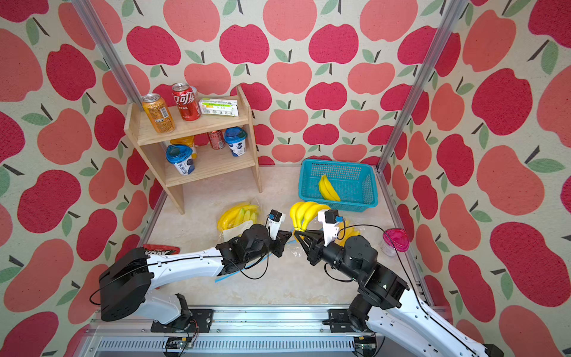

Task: Open the zip-top bag and take out the banana
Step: Pick up the banana from the zipper food storage bag, then place the banana in the basket.

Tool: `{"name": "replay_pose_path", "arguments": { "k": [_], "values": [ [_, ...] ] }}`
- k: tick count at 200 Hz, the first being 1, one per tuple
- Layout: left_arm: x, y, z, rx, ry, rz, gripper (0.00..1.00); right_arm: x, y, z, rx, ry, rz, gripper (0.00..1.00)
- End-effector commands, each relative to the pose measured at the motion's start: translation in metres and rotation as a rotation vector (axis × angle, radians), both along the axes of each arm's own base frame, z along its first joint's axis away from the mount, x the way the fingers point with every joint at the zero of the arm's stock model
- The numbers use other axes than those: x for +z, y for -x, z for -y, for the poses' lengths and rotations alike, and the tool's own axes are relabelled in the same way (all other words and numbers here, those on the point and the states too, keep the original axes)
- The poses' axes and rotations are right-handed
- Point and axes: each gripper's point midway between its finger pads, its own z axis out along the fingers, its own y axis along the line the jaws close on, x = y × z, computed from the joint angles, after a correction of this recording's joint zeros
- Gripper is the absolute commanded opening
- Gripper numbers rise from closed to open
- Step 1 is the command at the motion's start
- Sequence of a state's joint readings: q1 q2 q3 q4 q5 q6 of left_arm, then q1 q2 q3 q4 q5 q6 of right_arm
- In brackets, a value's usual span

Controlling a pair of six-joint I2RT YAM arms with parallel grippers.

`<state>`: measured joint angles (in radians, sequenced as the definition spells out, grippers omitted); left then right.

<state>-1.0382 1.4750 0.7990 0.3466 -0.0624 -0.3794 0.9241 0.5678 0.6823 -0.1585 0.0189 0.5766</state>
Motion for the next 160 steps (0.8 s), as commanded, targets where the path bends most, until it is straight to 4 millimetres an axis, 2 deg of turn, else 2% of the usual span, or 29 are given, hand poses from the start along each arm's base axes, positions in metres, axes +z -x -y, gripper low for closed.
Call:
{"name": "replay_pose_path", "arguments": {
  "k": [1,18,38,57,72,78,115,143,160],
  "values": [
    [0.005,0.001,-0.002,-0.004,0.013,-0.009,0.04,0.031,-0.011,0.005,-0.051,-0.063,0.054,0.14],
    [0.005,0.0,-0.001,-0.004,0.009,-0.009,0.02,0.04,-0.017,0.004,-0.074,-0.027,0.084,0.13],
    [0.005,0.0,-0.001,-0.005,0.004,-0.009,0.01,0.066,-0.026,-0.002,-0.08,0.033,0.155,0.14],
    [0.005,0.0,0.0,-0.004,0.001,-0.009,0.01,0.078,-0.055,-0.002,-0.172,0.172,0.188,0.14],
    [0.006,0.0,0.0,-0.006,0.003,-0.009,0.01,0.068,-0.092,0.007,-0.265,0.304,0.161,0.13],
    [0.006,0.0,0.0,-0.007,0.003,-0.01,0.01,0.058,-0.109,0.01,-0.284,0.345,0.124,0.13],
    [0.005,0.001,-0.005,0.005,-0.007,-0.006,0.01,0.008,-0.21,0.055,-0.461,0.411,-0.057,0.12],
    [0.005,0.002,-0.007,0.004,-0.016,-0.002,0.01,-0.038,-0.274,0.078,-0.49,0.467,-0.217,0.08],
    [0.005,0.0,-0.009,0.011,-0.023,0.002,0.01,-0.054,-0.305,0.084,-0.503,0.499,-0.251,0.08]
  ]
}}
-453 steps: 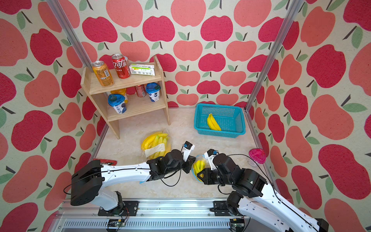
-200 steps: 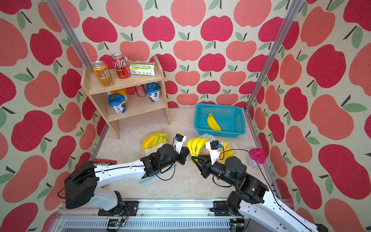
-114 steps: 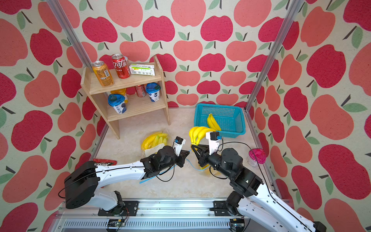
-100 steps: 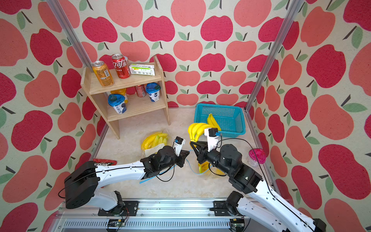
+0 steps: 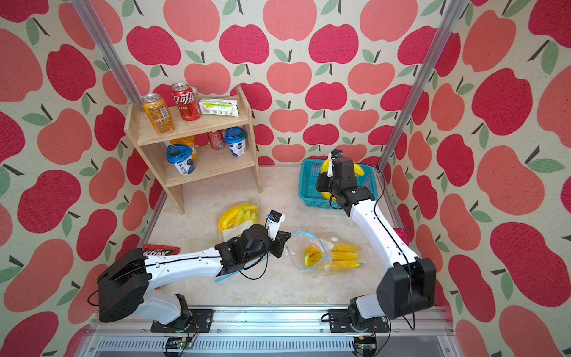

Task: Open the zip-top bag and take out the banana
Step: Place the banana in the basket.

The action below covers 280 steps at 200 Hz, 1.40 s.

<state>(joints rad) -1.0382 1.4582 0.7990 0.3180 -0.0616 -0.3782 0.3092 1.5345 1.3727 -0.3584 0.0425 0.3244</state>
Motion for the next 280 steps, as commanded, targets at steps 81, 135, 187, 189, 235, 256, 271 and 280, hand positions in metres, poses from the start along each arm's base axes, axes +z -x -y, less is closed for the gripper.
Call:
{"name": "replay_pose_path", "arguments": {
  "k": [81,135,187,189,235,256,271,280],
  "values": [
    [0.002,-0.005,-0.005,0.021,-0.023,0.002,0.01,-0.087,-0.094,0.019,-0.15,-0.057,-0.342,0.07],
    [0.003,-0.008,-0.005,0.024,-0.019,0.003,0.01,-0.118,-0.087,0.013,-0.139,-0.075,-0.48,0.09],
    [0.007,-0.007,-0.005,0.019,-0.002,0.003,0.01,-0.144,-0.087,0.01,-0.12,-0.121,-0.578,0.12],
    [0.007,-0.006,-0.005,0.019,-0.002,0.002,0.01,-0.145,-0.087,0.01,-0.121,-0.12,-0.578,0.12],
    [0.01,-0.004,-0.001,0.005,0.004,0.006,0.01,-0.134,-0.087,0.011,-0.116,-0.111,-0.555,0.49],
    [0.01,-0.004,0.0,0.004,0.004,0.006,0.01,-0.107,-0.086,0.012,-0.107,-0.092,-0.475,0.58],
    [0.009,-0.004,0.0,0.004,0.005,0.006,0.01,-0.074,-0.082,0.008,-0.083,-0.08,-0.378,0.69],
    [0.009,-0.004,0.002,0.002,0.007,0.004,0.01,-0.053,-0.076,0.002,-0.062,-0.084,-0.324,0.77]
  ]
}}
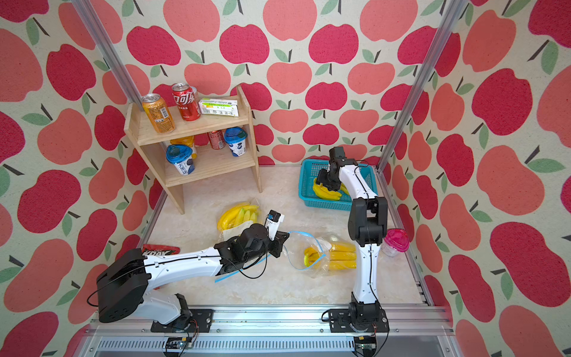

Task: Open the zip-top bag and take out the banana
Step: Place the banana in the basket.

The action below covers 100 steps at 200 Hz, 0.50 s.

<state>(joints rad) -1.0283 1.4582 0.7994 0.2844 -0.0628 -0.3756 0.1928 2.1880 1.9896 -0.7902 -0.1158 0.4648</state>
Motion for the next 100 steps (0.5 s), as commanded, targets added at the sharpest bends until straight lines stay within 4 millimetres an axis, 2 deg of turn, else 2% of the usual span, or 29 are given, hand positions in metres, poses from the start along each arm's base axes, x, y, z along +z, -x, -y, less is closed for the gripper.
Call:
{"name": "replay_pose_path", "arguments": {
  "k": [1,13,28,44,58,80,100],
  "values": [
    [0.017,-0.002,0.007,-0.008,0.038,0.019,0.01,0.083,0.009,-0.009,0.044,0.001,0.204,0.77],
    [0.016,-0.002,0.009,-0.01,0.037,0.017,0.01,0.114,0.02,-0.015,0.066,0.01,0.285,0.82],
    [0.015,-0.002,0.01,-0.014,0.033,0.016,0.01,0.148,0.042,-0.028,0.116,0.028,0.377,0.84],
    [0.015,-0.002,0.011,-0.016,0.032,0.016,0.01,0.173,0.072,-0.038,0.154,0.035,0.436,0.85],
    [0.015,-0.002,0.011,-0.017,0.031,0.016,0.01,0.182,0.103,-0.044,0.18,0.039,0.447,0.85],
    [0.014,-0.003,0.009,-0.008,0.014,0.015,0.01,0.184,0.156,-0.046,0.228,0.103,0.482,0.84],
    [0.012,-0.004,0.007,-0.005,0.003,0.017,0.01,0.183,0.21,-0.049,0.277,0.125,0.524,0.8]
  ]
}}
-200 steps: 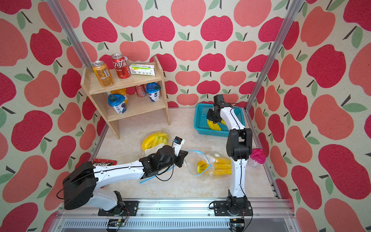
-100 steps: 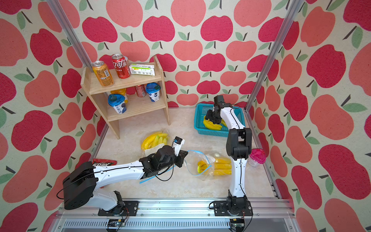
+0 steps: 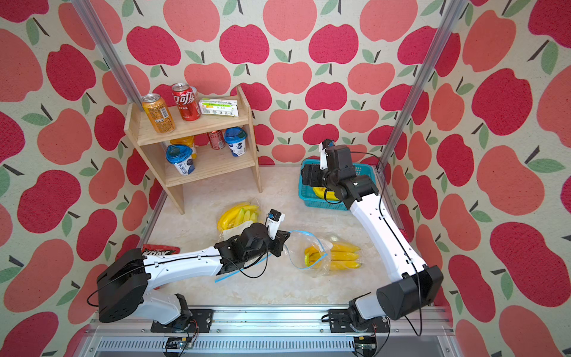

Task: Open the zip-top bag and take out the banana
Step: Place the banana in the basket.

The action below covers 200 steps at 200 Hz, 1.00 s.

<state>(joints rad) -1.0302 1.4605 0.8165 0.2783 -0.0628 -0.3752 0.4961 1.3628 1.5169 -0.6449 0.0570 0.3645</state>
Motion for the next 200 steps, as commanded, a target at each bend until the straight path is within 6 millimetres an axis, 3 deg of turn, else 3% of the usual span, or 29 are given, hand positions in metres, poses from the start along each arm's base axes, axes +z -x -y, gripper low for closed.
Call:
{"name": "replay_pose_path", "arguments": {
  "k": [1,27,45,75,95,127,173,200],
  "values": [
    [0.007,-0.003,0.004,-0.004,-0.004,0.012,0.01,-0.027,0.043,0.011,-0.002,0.112,-0.004,0.79],
    [0.007,-0.002,0.008,-0.018,0.002,0.007,0.01,-0.029,0.106,0.014,0.009,0.043,-0.016,0.6],
    [0.008,0.001,0.009,-0.027,0.006,-0.002,0.01,-0.035,0.146,0.002,0.091,-0.024,-0.057,0.53],
    [0.01,0.003,0.008,-0.025,0.001,0.001,0.0,-0.032,0.2,-0.023,0.226,0.014,-0.069,0.51],
    [0.012,0.002,0.007,-0.02,0.002,0.004,0.0,-0.053,0.227,-0.041,0.292,0.168,-0.157,0.5],
    [0.017,0.005,0.009,-0.028,0.021,0.003,0.0,-0.086,0.232,-0.032,0.171,0.39,-0.25,0.48],
    [0.025,0.012,0.005,-0.035,0.043,0.015,0.0,-0.087,0.233,-0.02,0.114,0.076,-0.2,0.41],
    [0.028,0.013,0.003,-0.03,0.054,0.019,0.0,-0.105,0.233,-0.02,0.094,0.062,-0.215,0.42]
  ]
}}
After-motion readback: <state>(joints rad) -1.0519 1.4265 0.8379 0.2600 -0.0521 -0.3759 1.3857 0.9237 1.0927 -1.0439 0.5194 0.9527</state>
